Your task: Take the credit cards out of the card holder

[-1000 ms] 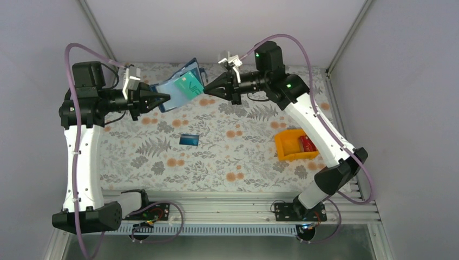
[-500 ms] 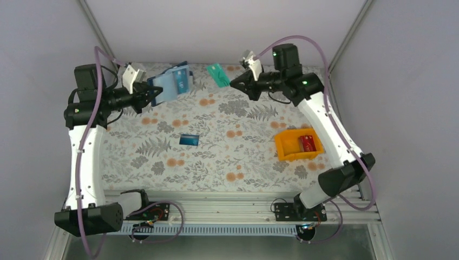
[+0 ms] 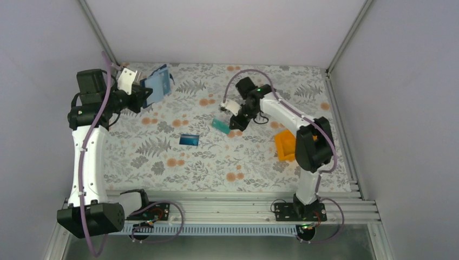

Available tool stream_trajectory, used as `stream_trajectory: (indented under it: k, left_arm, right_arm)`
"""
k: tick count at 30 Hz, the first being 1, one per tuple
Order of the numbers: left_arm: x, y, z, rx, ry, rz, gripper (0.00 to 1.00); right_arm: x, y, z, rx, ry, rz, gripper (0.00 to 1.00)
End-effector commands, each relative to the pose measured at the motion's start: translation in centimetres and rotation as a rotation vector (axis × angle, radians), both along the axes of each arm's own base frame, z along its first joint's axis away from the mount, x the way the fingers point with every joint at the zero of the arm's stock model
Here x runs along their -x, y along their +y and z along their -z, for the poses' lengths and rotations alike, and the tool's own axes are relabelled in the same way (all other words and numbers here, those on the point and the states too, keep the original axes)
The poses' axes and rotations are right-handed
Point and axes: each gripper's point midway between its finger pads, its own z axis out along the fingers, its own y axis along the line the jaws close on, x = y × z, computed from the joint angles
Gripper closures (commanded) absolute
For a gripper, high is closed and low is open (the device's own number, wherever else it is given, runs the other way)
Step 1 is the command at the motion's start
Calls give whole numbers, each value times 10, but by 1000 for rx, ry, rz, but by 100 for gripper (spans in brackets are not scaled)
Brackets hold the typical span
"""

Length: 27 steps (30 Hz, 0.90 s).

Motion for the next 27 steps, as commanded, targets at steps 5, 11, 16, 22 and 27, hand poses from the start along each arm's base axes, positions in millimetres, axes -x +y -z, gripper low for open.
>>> stream_trajectory:
  k: [5, 11, 16, 22, 27]
  left_arm:
    - [-3, -3, -9, 19, -33, 19, 98]
    - [-5, -4, -6, 29, -20, 28, 98]
    - [-7, -4, -4, 34, -10, 31, 98]
    - [-8, -4, -2, 32, -6, 31, 98]
    - [-9, -3, -2, 31, -7, 30, 97]
  right_arm:
    - [51, 25, 56, 96, 182, -243, 96]
    - [47, 16, 95, 210, 218, -251, 96]
    - [12, 17, 104, 304, 103, -245, 96]
    - [-14, 37, 99, 322, -52, -298, 96]
    - [-15, 31, 107, 404, -89, -349, 96]
